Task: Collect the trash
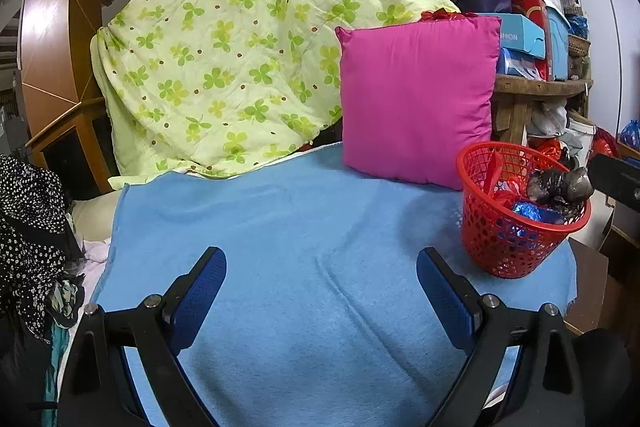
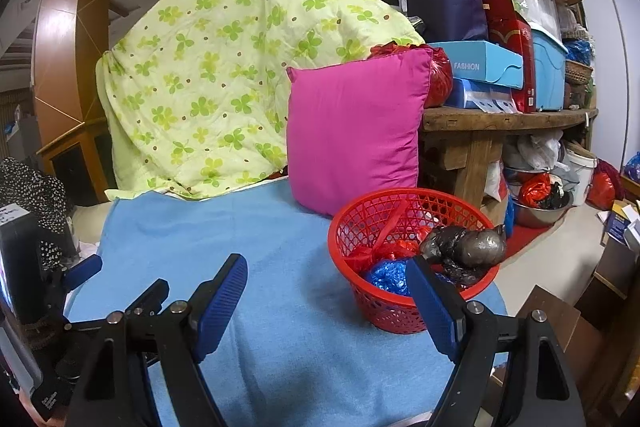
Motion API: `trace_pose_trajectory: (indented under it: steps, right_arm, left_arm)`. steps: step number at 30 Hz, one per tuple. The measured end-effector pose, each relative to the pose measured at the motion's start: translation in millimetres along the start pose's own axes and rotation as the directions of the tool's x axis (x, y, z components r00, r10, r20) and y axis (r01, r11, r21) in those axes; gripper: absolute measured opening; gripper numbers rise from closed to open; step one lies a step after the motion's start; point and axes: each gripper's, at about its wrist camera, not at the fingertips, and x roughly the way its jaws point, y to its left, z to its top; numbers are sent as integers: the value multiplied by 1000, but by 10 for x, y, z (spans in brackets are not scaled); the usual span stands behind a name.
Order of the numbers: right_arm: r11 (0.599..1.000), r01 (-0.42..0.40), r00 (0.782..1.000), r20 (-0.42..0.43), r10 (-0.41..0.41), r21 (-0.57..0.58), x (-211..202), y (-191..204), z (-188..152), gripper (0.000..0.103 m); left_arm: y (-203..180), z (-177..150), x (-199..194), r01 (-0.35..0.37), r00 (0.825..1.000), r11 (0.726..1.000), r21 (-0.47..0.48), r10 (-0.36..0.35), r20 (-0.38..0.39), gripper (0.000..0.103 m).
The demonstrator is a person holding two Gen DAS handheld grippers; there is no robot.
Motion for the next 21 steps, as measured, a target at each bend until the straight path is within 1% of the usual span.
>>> trace_pose_trajectory:
  steps: [15, 21]
  right_arm:
    - [999, 29, 999, 13, -29, 38, 24, -146, 61, 84]
    - [999, 30, 1000, 2, -30, 42, 48, -170, 53, 84]
  left_arm:
    - [-81, -27, 86, 9, 999, 1000, 5, -9, -33, 96]
    - [-79, -37, 117, 12, 999, 1000, 0, -12, -49, 96]
